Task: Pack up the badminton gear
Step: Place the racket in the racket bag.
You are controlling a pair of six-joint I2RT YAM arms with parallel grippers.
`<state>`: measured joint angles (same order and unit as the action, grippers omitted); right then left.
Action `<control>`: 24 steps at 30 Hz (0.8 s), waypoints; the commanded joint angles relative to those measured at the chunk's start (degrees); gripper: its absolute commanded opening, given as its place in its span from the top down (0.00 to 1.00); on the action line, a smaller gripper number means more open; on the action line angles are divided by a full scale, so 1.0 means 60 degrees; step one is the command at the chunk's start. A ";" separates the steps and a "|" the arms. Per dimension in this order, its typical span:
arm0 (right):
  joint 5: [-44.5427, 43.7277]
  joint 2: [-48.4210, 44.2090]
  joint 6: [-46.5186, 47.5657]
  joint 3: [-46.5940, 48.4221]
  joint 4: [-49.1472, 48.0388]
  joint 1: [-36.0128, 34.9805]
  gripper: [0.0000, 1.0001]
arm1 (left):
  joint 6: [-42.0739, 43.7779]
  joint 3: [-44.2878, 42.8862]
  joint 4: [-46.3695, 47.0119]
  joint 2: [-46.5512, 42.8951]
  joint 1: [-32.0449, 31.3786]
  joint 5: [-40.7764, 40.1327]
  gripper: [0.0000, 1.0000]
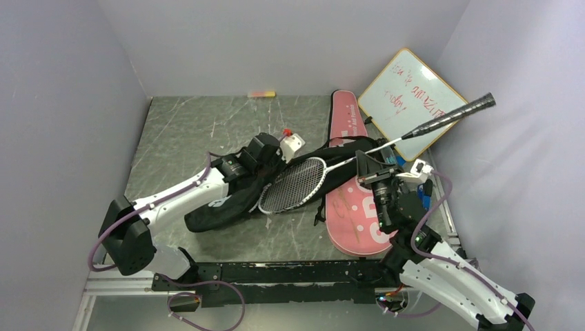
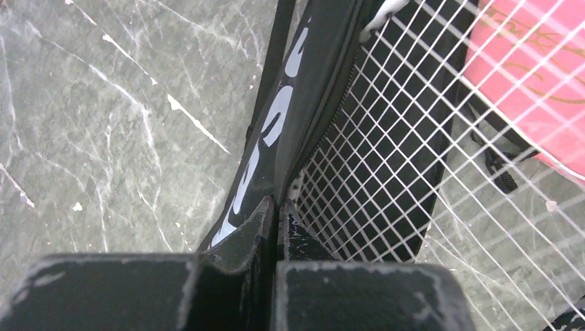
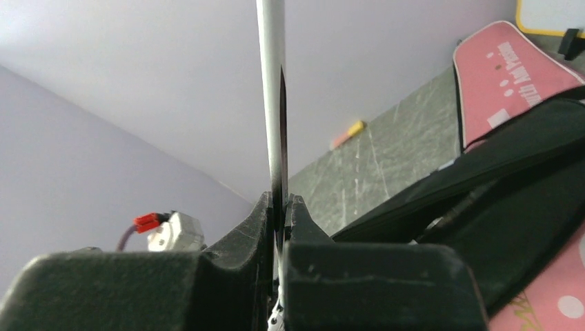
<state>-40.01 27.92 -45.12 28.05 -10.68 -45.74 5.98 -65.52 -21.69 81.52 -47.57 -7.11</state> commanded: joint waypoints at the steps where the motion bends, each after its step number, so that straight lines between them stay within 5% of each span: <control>1: -0.0103 -0.0594 -0.0035 -0.0167 -0.2018 -0.0008 1.00 | -0.0027 -0.0017 0.0733 -0.0368 0.0153 0.0310 0.95; 11: -0.0190 -0.0466 0.0020 -0.0429 -0.2320 -0.0009 1.00 | -0.0428 0.0364 0.1627 -0.0904 0.0596 0.1990 0.95; 24: 0.0419 0.1875 -0.0269 -0.2113 -0.6136 0.0031 1.00 | -0.1266 0.1026 0.2902 -0.1752 0.1125 0.3572 0.95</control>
<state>-39.90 34.68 -45.56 16.73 -33.10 -45.67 1.56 -59.22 -12.40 73.17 -41.80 7.20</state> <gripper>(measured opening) 0.042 0.059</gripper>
